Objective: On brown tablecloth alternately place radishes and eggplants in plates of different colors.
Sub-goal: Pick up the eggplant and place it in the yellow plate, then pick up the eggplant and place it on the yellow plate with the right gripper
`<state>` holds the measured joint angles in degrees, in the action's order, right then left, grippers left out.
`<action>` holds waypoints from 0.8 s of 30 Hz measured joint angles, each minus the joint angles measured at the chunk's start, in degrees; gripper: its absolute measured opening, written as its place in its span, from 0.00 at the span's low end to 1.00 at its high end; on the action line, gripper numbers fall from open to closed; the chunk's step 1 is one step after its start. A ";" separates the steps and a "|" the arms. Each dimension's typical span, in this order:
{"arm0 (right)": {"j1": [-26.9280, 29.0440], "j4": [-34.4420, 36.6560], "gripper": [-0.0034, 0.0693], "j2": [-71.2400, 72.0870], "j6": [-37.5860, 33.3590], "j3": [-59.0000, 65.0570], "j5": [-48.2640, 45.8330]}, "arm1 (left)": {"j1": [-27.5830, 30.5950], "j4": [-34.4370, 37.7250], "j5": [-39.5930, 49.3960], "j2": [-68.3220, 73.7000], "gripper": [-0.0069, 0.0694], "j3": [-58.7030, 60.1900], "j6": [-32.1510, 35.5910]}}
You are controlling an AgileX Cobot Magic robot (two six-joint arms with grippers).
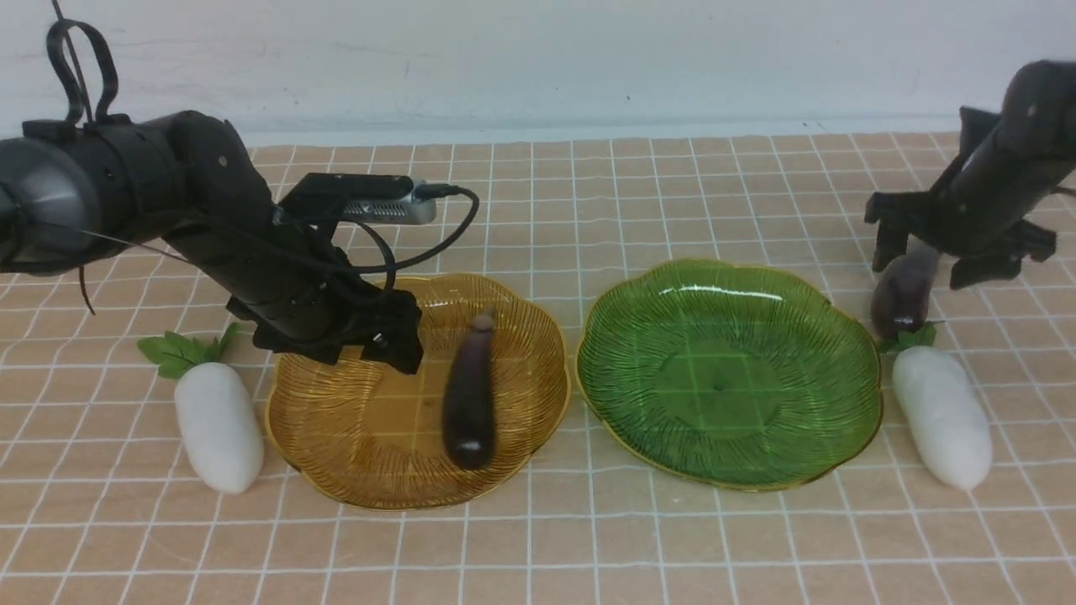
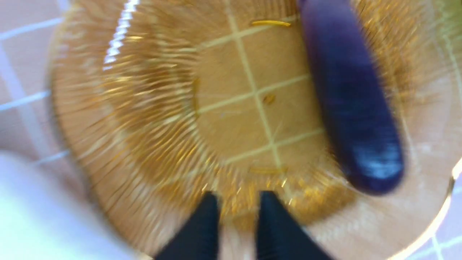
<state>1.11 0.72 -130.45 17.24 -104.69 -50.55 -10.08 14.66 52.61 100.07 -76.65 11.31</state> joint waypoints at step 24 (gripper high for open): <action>-33.46 27.97 0.55 2.41 -10.99 -11.20 -8.75 | 22.48 4.94 4.25 -18.12 0.09 10.93 -1.19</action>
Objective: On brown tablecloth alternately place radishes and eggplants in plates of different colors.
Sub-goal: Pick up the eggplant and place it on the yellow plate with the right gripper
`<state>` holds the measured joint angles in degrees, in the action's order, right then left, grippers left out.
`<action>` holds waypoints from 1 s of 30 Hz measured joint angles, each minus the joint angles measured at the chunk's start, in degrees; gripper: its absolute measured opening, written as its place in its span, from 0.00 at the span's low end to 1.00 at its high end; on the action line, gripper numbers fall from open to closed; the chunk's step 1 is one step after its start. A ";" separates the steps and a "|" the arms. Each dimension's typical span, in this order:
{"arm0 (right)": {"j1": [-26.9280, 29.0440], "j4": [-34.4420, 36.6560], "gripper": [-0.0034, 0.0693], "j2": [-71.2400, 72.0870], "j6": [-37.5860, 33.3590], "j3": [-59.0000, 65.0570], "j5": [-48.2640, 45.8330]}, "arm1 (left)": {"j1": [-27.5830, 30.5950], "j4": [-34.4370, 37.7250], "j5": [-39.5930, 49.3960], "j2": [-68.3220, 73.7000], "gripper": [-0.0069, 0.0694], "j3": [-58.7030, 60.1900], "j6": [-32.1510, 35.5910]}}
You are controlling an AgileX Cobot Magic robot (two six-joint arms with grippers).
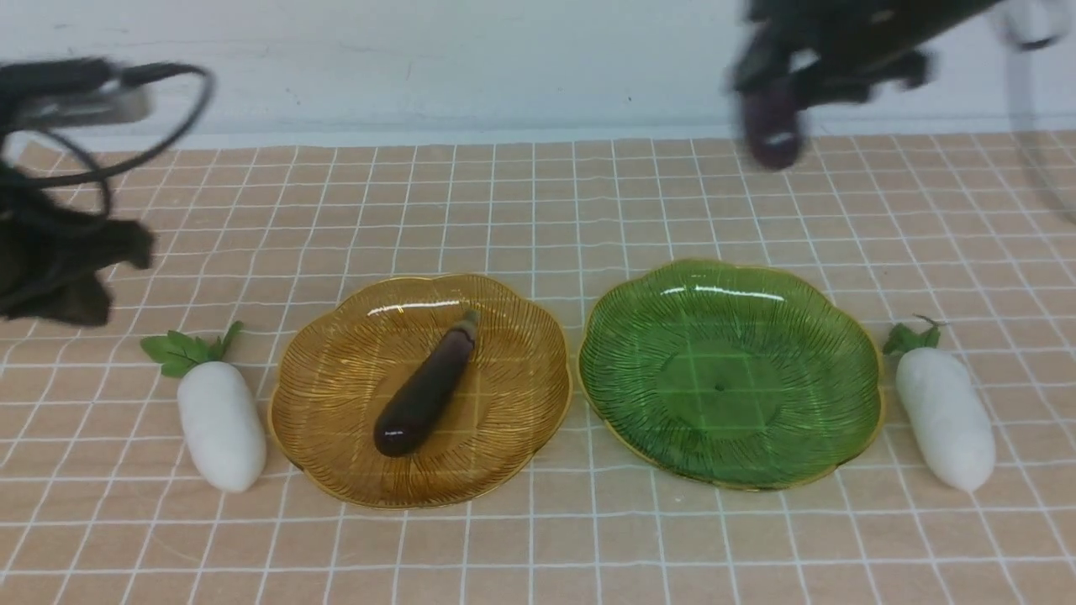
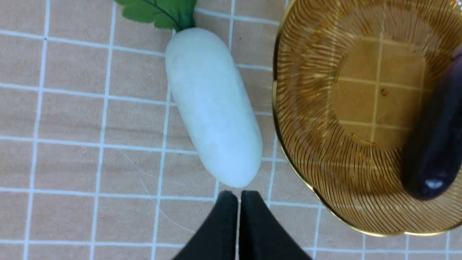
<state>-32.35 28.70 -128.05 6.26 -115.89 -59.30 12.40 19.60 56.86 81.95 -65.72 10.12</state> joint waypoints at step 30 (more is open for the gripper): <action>7.36 -28.70 0.30 27.01 -0.14 3.90 -12.94 | 0.07 5.61 -13.05 18.53 0.89 0.00 -0.34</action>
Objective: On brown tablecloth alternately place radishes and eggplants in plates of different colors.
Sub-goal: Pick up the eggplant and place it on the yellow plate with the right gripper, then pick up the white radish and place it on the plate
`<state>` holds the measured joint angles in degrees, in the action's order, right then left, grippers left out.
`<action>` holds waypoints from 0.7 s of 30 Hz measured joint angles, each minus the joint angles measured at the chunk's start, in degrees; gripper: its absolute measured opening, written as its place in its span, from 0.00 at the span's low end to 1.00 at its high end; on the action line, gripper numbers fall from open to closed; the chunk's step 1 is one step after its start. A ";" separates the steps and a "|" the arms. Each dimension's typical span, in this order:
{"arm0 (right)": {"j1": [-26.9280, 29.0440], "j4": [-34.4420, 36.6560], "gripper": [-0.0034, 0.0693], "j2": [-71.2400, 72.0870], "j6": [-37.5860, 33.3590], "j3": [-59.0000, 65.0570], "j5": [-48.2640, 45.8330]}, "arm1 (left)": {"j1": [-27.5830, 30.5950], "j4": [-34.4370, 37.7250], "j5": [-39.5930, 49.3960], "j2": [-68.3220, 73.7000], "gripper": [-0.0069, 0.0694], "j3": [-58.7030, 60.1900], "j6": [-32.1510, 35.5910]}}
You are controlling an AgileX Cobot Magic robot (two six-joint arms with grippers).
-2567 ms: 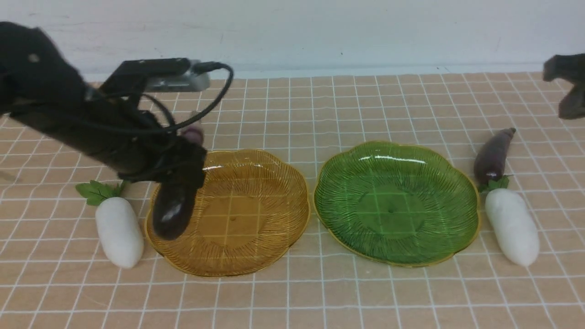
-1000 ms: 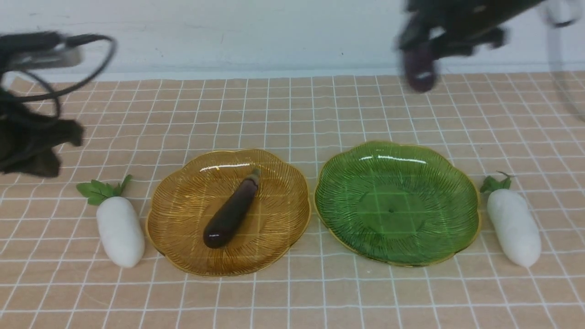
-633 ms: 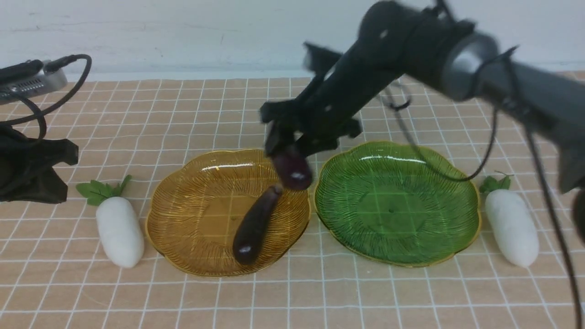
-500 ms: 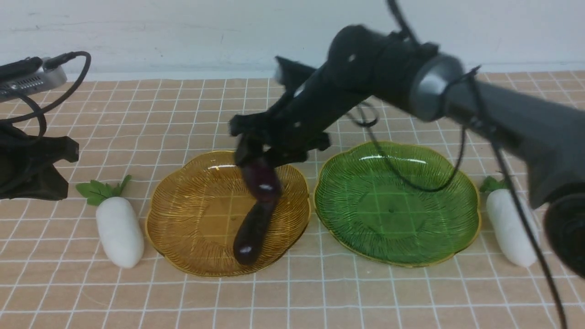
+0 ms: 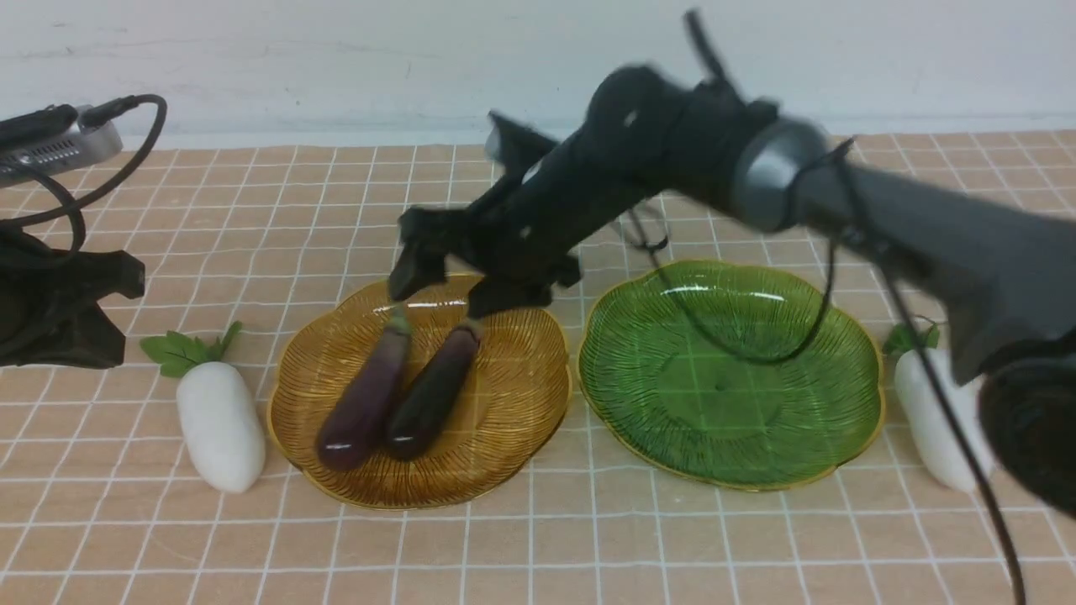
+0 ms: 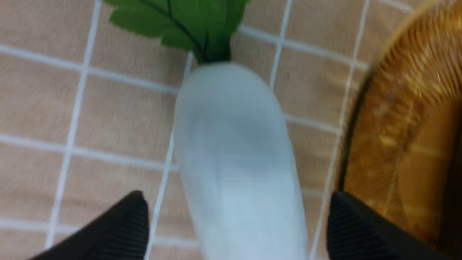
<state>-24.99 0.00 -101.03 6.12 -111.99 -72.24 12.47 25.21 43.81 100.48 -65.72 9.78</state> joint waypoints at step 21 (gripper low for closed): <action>2.88 -9.75 0.30 4.62 0.62 7.05 -0.39 | 1.56 2.60 -1.85 7.74 0.60 -2.45 1.17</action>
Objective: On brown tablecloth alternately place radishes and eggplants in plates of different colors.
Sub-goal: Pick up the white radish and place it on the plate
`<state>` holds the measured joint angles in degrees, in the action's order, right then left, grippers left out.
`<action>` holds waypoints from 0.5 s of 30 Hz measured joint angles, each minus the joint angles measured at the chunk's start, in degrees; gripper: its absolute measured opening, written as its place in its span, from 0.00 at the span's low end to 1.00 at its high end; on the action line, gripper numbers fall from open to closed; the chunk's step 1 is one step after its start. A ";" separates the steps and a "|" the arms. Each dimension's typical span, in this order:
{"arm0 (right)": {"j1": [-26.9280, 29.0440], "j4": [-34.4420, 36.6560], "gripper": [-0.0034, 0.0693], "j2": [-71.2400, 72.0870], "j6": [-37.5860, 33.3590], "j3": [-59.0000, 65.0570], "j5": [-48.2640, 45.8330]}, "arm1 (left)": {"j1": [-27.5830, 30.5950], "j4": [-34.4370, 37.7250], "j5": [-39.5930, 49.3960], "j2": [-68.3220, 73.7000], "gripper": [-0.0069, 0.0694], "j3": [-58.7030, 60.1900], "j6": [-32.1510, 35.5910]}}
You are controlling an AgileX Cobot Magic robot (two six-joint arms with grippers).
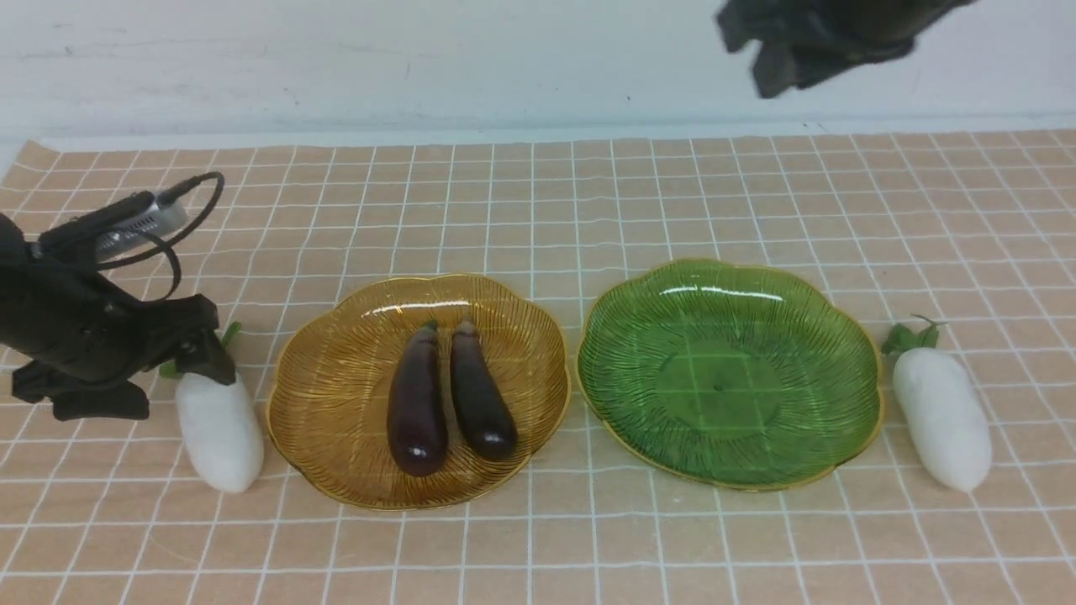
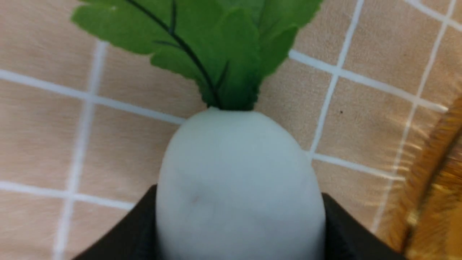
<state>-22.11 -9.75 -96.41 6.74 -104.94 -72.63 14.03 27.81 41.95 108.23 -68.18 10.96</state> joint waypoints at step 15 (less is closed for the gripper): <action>24.55 14.17 0.30 0.84 -4.19 5.15 0.38 | -16.03 4.46 10.37 -10.36 0.59 -15.81 3.17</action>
<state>2.44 4.42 -95.57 2.55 -99.79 -72.25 -2.00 32.27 52.32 97.87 -83.99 14.12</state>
